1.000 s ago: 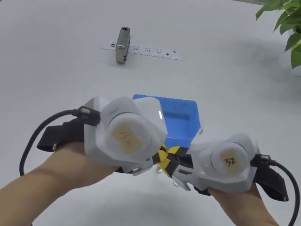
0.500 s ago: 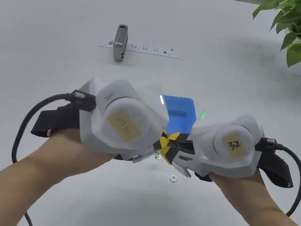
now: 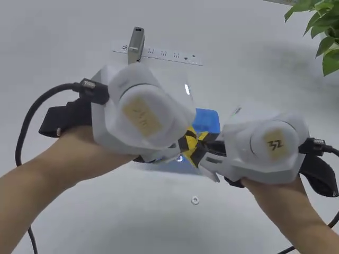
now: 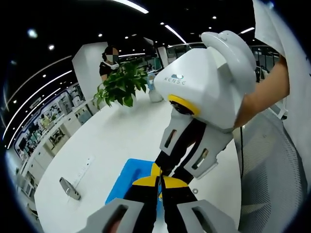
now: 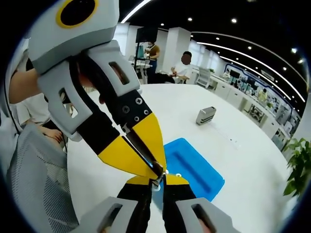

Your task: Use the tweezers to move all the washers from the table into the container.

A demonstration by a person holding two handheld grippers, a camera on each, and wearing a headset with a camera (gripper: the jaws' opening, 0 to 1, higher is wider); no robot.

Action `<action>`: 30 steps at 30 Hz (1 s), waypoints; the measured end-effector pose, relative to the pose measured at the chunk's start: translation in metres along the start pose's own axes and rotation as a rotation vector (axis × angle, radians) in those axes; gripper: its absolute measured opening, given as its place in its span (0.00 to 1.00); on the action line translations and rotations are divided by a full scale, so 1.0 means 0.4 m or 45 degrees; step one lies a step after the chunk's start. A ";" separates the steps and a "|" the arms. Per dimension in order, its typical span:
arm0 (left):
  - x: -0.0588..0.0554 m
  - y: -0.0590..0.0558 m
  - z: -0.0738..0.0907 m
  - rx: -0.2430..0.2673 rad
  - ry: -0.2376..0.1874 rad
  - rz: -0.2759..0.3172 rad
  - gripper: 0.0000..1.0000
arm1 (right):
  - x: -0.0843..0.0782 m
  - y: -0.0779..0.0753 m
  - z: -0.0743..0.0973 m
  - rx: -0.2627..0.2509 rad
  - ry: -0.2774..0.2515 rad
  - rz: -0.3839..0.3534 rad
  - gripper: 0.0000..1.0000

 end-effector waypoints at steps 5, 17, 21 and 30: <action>0.007 0.018 0.002 0.035 -0.017 0.004 0.00 | 0.015 -0.016 -0.001 -0.017 -0.017 0.010 0.03; 0.001 0.053 -0.022 0.073 -0.008 -0.016 0.00 | 0.024 -0.052 -0.029 -0.040 -0.012 0.055 0.03; -0.008 0.066 -0.040 0.078 -0.002 -0.007 0.00 | 0.019 -0.063 -0.048 -0.049 0.007 0.079 0.03; -0.048 0.072 -0.084 0.061 0.045 0.015 0.00 | -0.011 -0.069 -0.104 -0.014 0.054 0.074 0.03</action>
Point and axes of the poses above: the centre of the closed fingertips' face, and the gripper's own axes: z roughly backward along the fingers, y roughly to its left, x roughly out of its top, the point moved 6 cm from there along z, roughly backward along the fingers, and after that the axes turned 9 degrees about y, right-handed, at the moved point
